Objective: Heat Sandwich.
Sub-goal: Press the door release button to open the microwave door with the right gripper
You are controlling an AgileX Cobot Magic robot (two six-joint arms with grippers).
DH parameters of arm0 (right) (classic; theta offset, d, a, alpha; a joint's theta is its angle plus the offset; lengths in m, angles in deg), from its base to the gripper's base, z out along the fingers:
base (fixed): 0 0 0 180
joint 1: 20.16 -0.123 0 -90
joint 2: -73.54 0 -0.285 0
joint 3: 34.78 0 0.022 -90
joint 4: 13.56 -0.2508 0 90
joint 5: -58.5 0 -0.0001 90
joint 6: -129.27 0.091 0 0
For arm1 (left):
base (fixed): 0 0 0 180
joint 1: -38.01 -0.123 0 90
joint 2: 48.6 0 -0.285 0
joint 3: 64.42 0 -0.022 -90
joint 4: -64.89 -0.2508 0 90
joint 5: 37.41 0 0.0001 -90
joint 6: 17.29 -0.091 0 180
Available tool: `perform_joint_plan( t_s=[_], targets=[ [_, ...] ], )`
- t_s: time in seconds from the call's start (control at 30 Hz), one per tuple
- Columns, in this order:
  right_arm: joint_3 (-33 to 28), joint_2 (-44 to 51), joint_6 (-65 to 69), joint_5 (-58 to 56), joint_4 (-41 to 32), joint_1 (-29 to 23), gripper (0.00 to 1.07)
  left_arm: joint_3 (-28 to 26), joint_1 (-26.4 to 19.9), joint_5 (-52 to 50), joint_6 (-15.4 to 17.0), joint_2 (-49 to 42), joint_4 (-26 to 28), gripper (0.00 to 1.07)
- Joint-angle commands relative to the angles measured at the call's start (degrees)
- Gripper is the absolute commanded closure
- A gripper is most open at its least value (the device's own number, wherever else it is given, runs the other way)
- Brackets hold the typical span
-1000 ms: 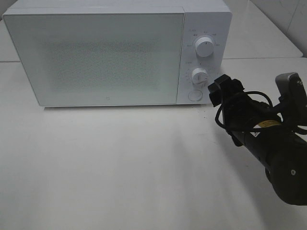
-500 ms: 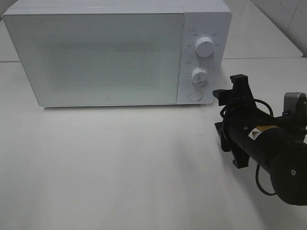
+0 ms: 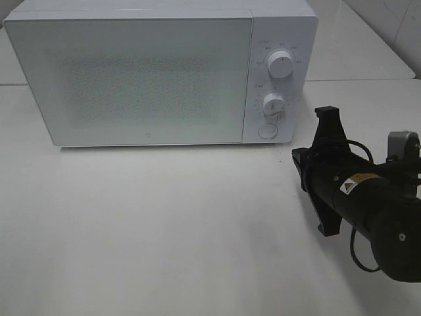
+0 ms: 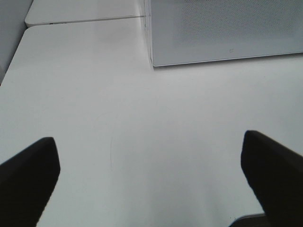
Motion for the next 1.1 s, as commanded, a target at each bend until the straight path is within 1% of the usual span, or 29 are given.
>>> perform_joint_plan(
  t_s=[0.03, 0.33, 0.6, 0.67, 0.8, 0.97, 1.07, 1.1],
  targets=[
    [0.3, 0.2, -0.1, -0.2, 0.3, -0.3, 1.07, 0.2, 0.3, -0.6, 0.1, -1.5, 0.5, 0.05],
    [0.6, -0.5, 1.8, -1.3, 0.1, -0.1, 1.07, 0.2, 0.3, -0.6, 0.1, -1.5, 0.5, 0.05],
    [4.4, -5.8, 4.2, -1.4, 0.4, 0.1, 1.07, 0.2, 0.3, -0.6, 0.1, -1.5, 0.5, 0.05],
    [4.9, -6.3, 4.5, -1.7, 0.8, 0.6, 1.07, 0.2, 0.3, -0.6, 0.1, -1.5, 0.5, 0.05],
    [8.7, -8.5, 4.5, -5.0, 3.4, 3.7, 1.07, 0.2, 0.3, -0.6, 0.1, -1.5, 0.5, 0.05],
    [10.8, -9.4, 3.9, -7.1, 3.6, 5.0, 1.07, 0.2, 0.3, -0.6, 0.1, -1.5, 0.5, 0.05],
    [13.7, -10.7, 2.9, -8.4, 4.6, 6.8, 1.07, 0.2, 0.3, -0.6, 0.1, -1.5, 0.5, 0.05],
    [13.7, -10.7, 2.9, -8.4, 4.6, 6.8, 1.07, 0.2, 0.3, -0.6, 0.1, -1.5, 0.5, 0.05]
  ],
)
